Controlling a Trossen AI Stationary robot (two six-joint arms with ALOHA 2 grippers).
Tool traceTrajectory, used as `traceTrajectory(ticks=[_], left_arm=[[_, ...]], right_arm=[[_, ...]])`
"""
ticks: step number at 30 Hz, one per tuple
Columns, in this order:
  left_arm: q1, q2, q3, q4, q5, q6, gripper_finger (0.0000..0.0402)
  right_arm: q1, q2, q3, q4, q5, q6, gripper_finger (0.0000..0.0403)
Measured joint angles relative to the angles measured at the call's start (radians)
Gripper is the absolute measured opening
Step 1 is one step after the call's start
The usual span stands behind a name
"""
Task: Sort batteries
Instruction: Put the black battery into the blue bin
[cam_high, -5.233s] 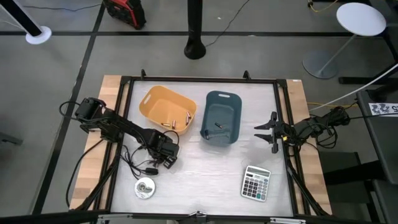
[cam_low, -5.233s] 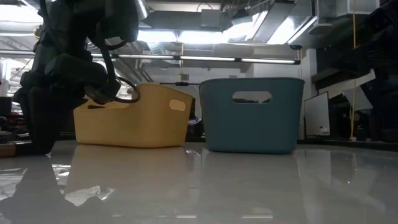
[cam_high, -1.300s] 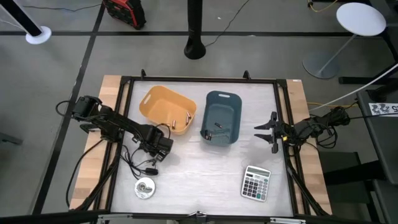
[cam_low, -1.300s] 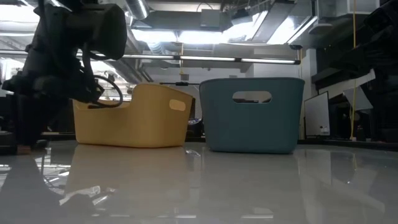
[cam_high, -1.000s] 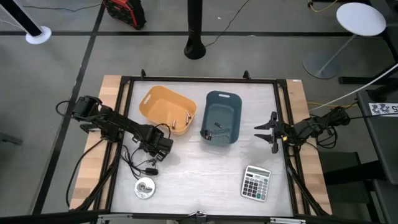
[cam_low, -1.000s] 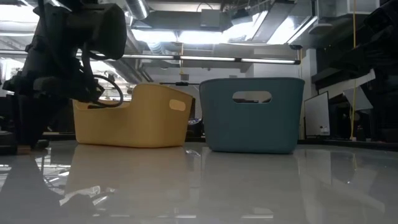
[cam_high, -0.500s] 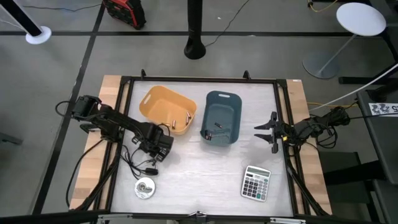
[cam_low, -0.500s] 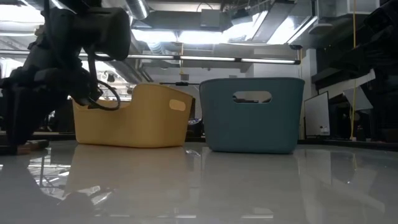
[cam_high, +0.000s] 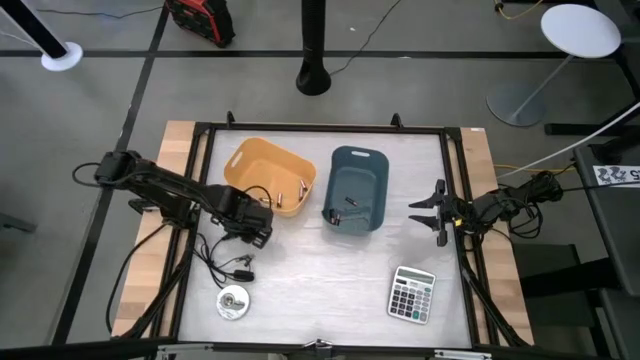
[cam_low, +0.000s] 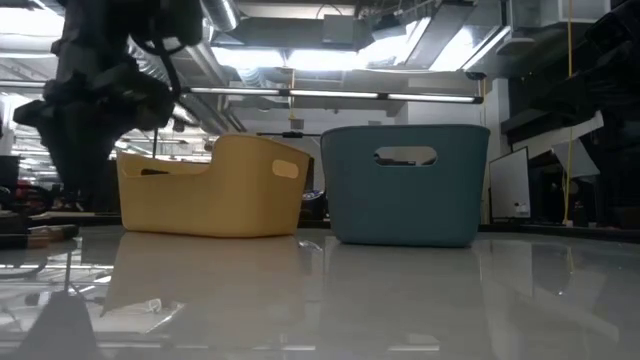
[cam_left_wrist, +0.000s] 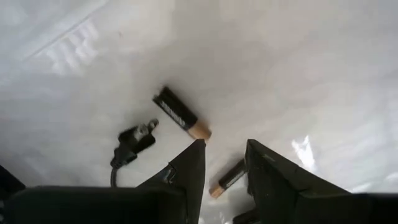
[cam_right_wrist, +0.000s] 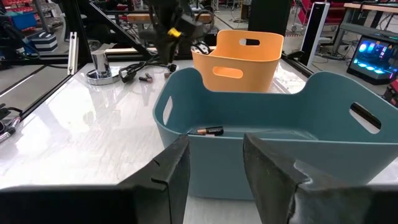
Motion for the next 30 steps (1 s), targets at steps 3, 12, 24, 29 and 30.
traceTrajectory(ticks=[3,12,24,29,30], left_arm=[[-0.002,-0.031,0.0,0.001,-0.038,-0.006,0.0107],[0.009,-0.03,0.0,-0.026,-0.034,-0.005,0.011],[0.052,-0.027,0.0,-0.061,-0.029,-0.058,0.0178],[0.048,-0.017,-0.001,-0.061,-0.033,-0.059,0.0182],[0.044,-0.013,-0.002,-0.059,-0.038,-0.059,0.0182]], right_arm=[[0.0,0.0,0.0,0.0,0.0,0.0,0.0145],[0.0,0.0,0.0,0.0,0.0,0.0,0.0145],[0.0,0.0,0.0,0.0,0.0,0.0,0.0145],[0.0,0.0,0.0,0.0,0.0,0.0,0.0145],[0.0,0.0,0.0,0.0,0.0,0.0,0.0145]])
